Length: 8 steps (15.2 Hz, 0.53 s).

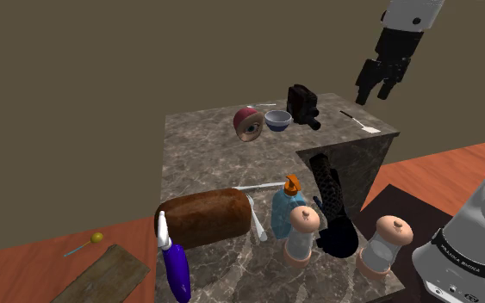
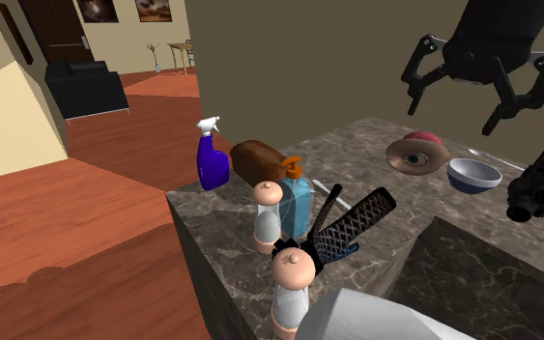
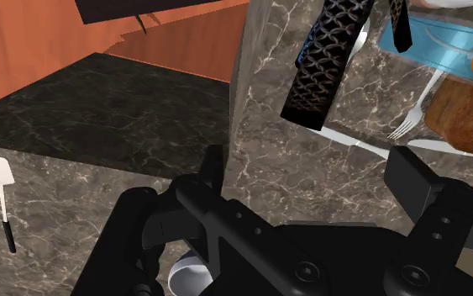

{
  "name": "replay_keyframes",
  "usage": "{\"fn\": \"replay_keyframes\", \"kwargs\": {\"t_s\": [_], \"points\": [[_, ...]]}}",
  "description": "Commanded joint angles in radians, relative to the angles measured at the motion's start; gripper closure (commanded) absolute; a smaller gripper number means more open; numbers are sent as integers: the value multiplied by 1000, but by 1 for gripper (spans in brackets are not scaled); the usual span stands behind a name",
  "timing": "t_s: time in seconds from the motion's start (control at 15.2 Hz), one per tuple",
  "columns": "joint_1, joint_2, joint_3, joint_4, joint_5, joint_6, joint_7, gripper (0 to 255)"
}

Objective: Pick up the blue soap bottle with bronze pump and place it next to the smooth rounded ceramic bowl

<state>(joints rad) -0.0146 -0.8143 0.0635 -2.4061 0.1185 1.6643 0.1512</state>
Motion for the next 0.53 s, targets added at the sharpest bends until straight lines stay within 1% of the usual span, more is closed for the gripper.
{"fn": "replay_keyframes", "kwargs": {"t_s": [0.0,0.46], "points": [[0,0,0,0,0,0,0,0],[66,43,154,-75,80,145,106,0]]}}
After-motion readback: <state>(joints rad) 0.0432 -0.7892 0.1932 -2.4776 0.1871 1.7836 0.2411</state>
